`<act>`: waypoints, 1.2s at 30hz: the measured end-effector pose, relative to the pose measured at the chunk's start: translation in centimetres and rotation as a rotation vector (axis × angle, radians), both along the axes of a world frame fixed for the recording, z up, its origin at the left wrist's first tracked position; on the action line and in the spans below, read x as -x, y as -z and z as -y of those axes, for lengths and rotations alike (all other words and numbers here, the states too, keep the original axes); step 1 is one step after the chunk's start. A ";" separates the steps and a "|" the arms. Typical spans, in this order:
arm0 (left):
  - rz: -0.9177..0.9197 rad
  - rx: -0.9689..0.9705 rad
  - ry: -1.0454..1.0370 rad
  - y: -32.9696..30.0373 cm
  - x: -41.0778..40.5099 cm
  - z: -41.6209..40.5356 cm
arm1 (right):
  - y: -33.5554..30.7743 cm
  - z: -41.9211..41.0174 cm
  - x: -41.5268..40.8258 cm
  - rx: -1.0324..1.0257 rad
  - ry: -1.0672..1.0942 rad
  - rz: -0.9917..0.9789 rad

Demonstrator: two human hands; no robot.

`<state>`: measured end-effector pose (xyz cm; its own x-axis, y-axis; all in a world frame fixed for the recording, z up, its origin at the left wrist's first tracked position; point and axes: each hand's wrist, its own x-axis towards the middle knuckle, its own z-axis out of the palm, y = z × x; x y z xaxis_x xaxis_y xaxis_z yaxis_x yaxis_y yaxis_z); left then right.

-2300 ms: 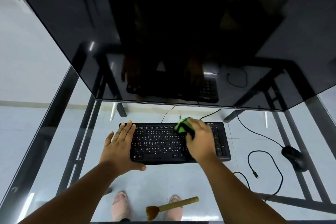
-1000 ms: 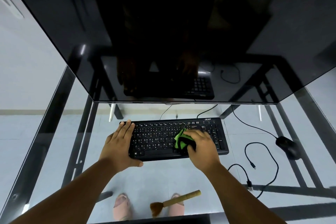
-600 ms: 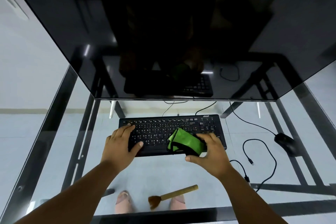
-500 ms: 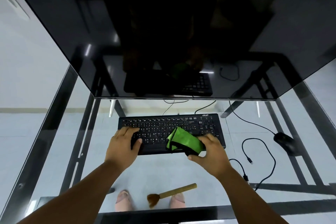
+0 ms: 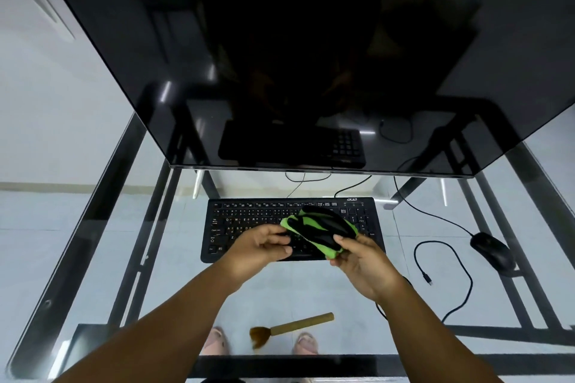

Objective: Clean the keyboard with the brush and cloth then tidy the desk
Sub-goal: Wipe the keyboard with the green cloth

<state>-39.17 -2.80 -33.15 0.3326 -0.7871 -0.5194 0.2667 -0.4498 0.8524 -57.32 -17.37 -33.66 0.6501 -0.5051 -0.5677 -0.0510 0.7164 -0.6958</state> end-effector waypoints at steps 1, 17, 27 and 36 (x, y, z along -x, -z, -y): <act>-0.028 0.023 0.001 -0.4 0.2 0.2 | 0.0 -0.1 -0.1 -0.006 -0.003 0.010; -0.211 -0.016 -0.443 -3.5 1.1 2.7 | -0.9 -1.1 -0.6 0.027 -0.047 -0.019; -0.156 -0.152 -0.471 -4.2 0.4 3.8 | -0.4 -1.7 0.1 0.033 -0.013 -0.055; -0.149 -0.109 -0.478 -3.9 0.6 4.0 | -0.3 -1.4 0.3 0.027 -0.036 -0.079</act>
